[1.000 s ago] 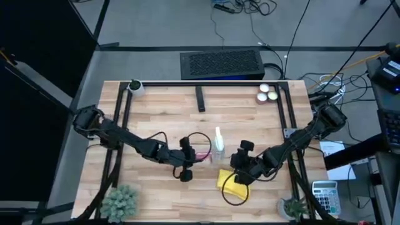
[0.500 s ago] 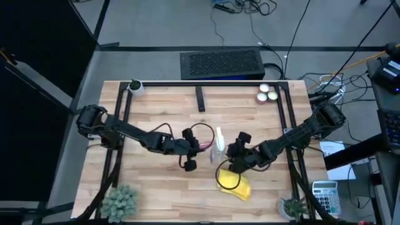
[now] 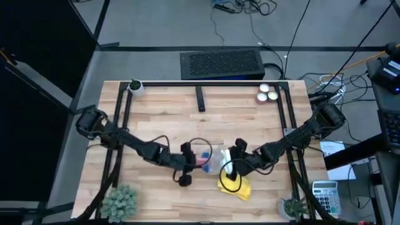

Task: Apply microfiber cloth
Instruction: Spray the back of the pink cellphone using the white spray bottle

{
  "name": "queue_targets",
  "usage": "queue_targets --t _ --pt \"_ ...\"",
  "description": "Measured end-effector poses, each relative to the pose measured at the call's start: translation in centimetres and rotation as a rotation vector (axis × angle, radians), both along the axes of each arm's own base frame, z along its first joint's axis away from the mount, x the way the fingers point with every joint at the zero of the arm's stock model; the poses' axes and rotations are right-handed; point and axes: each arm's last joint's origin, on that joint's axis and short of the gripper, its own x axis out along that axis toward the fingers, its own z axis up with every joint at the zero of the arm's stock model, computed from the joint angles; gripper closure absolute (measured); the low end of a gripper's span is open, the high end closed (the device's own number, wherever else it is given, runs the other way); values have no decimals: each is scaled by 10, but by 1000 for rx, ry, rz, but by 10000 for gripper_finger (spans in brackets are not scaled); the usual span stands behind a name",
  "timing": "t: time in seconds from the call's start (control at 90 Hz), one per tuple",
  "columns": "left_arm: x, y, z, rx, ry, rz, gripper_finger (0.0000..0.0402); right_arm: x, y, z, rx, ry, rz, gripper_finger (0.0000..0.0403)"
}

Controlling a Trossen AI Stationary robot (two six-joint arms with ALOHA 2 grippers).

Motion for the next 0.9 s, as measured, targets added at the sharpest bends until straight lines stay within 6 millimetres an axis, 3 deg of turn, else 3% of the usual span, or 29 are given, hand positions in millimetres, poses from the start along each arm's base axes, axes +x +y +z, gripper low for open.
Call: queue_targets --t 0.422,0.644,0.9 --pt "-18 -38 2 -43 -18 3 392 -10 40 14 76 -149 143 229" --pt "-23 -40 -1 36 -6 32 392 -15 46 13 58 -129 189 229" --pt "-25 -42 -2 53 12 32 392 -15 44 9 179 -85 156 218"
